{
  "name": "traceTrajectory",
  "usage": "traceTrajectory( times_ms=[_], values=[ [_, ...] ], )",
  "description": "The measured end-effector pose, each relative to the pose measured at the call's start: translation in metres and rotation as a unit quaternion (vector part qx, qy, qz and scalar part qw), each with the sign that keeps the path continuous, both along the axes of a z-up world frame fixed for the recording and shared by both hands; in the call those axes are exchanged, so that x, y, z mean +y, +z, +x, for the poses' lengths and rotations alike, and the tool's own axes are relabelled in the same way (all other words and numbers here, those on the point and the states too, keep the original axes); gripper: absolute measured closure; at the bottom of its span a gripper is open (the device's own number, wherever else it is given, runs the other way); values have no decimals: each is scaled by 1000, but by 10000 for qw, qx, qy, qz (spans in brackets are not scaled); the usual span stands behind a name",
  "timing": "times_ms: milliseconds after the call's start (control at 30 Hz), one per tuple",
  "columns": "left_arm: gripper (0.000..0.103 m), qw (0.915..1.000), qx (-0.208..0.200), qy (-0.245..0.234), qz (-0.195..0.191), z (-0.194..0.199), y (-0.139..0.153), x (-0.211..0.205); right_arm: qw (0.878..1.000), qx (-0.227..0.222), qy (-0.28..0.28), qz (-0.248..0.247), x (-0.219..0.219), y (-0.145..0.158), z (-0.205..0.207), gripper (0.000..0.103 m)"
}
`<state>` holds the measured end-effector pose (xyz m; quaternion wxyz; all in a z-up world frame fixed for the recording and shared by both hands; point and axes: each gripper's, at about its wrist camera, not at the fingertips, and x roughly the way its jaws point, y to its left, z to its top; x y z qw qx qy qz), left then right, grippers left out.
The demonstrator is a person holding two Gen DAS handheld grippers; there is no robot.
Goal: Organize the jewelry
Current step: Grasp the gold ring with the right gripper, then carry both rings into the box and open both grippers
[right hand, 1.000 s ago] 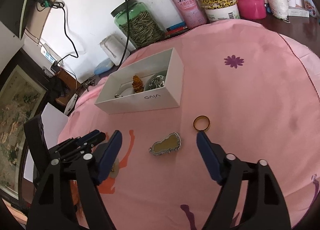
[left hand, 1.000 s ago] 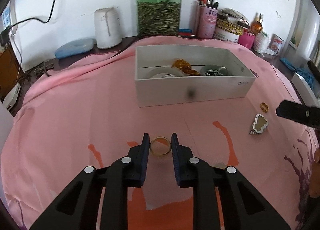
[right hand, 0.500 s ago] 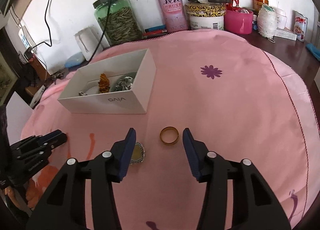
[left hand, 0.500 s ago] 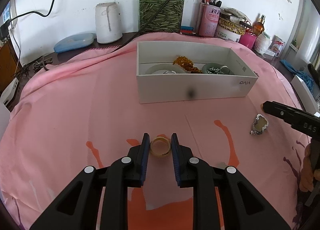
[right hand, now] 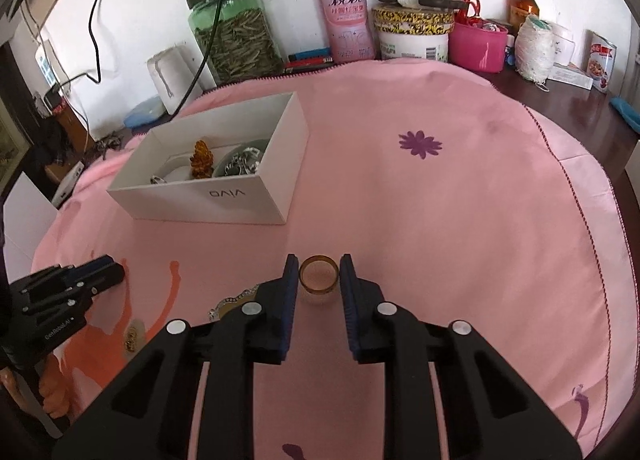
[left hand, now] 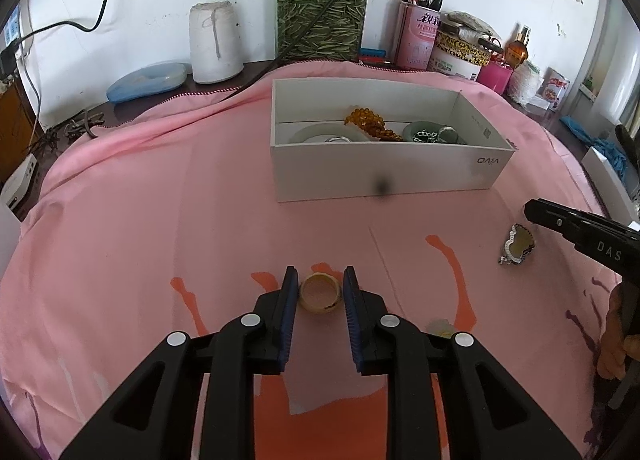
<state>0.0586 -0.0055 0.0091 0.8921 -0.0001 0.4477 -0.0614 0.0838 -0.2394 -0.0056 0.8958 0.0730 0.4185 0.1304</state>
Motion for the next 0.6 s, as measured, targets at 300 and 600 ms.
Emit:
traceTrajectory(
  times_ms=[300,600],
  values=[
    [80,9997,-108,-26,217,-2,0,-4,10000,-36,59,39,2,4,-2,83],
    [81,9993,-363,0,53,-8,14,0,9999,-11,47,143,-2,2,-2,83]
  ],
)
